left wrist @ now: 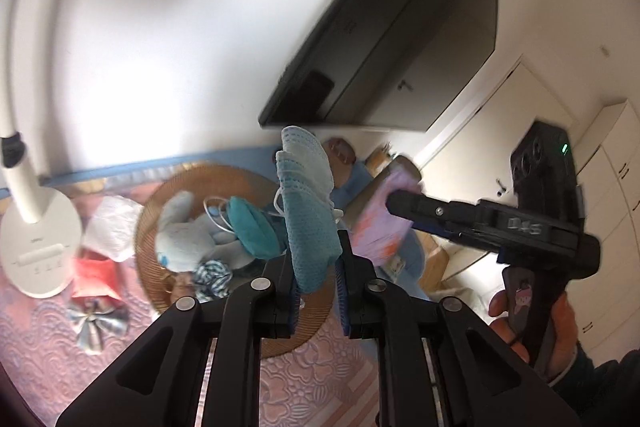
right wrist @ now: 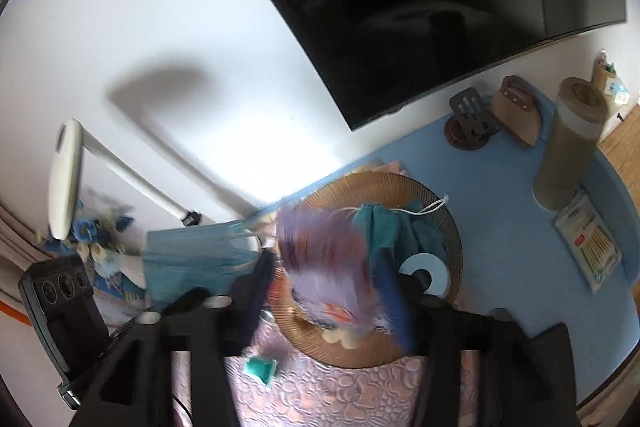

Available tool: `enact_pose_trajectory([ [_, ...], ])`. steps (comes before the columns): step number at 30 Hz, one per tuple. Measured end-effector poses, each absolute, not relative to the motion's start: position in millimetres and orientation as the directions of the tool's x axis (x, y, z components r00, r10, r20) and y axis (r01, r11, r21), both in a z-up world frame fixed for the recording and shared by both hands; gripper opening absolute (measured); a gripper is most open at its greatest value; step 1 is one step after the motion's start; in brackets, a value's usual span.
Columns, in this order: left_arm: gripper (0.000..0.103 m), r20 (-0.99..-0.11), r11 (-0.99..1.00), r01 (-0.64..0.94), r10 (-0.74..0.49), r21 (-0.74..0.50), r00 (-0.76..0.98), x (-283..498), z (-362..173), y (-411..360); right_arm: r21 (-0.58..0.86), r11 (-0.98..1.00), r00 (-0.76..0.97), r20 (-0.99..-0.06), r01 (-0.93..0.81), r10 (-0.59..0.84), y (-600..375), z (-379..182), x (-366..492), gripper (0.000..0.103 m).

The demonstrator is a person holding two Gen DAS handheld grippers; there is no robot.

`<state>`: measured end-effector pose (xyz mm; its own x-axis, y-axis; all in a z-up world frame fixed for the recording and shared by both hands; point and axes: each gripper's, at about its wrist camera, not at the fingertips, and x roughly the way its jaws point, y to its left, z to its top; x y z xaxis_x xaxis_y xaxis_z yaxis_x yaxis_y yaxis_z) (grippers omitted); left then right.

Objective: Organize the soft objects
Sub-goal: 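Carry both packets into the amber bowl and open both grippers, then move the left gripper to the green packet while the right grasps the white strapped shoe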

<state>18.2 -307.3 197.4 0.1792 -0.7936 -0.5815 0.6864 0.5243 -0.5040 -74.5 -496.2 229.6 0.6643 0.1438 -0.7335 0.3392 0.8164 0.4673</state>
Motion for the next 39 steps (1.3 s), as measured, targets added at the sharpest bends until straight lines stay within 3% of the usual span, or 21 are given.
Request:
enact_pose_trajectory([
  [1,0.042,-0.613,0.543,0.679,-0.772,-0.494,0.172,21.0,188.7,-315.0,0.45,0.824,0.641,-0.754,0.345,0.143,-499.7,223.7,-67.8,0.081],
  [2,0.059,-0.653,0.573,0.67,-0.738,-0.473,0.17,22.6,173.6,-321.0,0.443,0.831,0.631,-0.761,0.338,0.149,-503.2,216.2,-61.6,0.082],
  [4,0.067,-0.701,0.617,0.641,-0.693,-0.457,0.168,25.5,152.2,-327.1,0.427,0.839,0.606,-0.781,0.338,0.154,-508.8,202.0,-55.9,0.082],
  [6,0.067,-0.759,0.666,0.575,-0.641,-0.475,0.116,29.3,121.6,-321.1,0.443,0.821,0.581,-0.795,0.361,0.173,-517.0,190.0,-60.2,0.081],
  [9,0.067,-0.766,0.7,0.489,-0.636,-0.521,0.093,22.4,97.7,-288.9,0.466,0.803,0.567,-0.799,0.371,0.202,-525.8,178.1,-73.0,0.082],
  [24,0.067,-0.827,0.846,0.121,-0.533,-0.519,0.18,-21.8,58.5,-110.4,0.479,0.811,0.435,-0.842,0.335,0.318,-476.1,135.2,-77.0,0.082],
  [26,0.067,-0.845,0.866,0.122,-0.5,-0.485,0.187,-23.7,56.9,-100.5,0.479,0.828,0.433,-0.838,0.293,0.331,-458.7,142.4,-70.0,0.082],
  [29,0.068,-0.927,0.942,0.203,-0.308,-0.266,0.214,-26.6,53.2,-111.0,0.462,0.857,0.427,-0.838,0.226,0.339,-431.5,151.8,-59.9,0.082],
  [31,0.068,-0.944,0.943,0.275,-0.252,-0.189,0.215,-29.5,49.1,-122.3,0.458,0.867,0.416,-0.839,0.195,0.35,-414.1,152.2,-54.8,0.082],
  [39,0.068,-0.941,0.861,0.481,-0.284,-0.165,0.184,-27.0,37.0,-165.9,0.458,0.873,0.331,-0.86,0.166,0.388,-347.2,119.5,-51.6,0.082],
])
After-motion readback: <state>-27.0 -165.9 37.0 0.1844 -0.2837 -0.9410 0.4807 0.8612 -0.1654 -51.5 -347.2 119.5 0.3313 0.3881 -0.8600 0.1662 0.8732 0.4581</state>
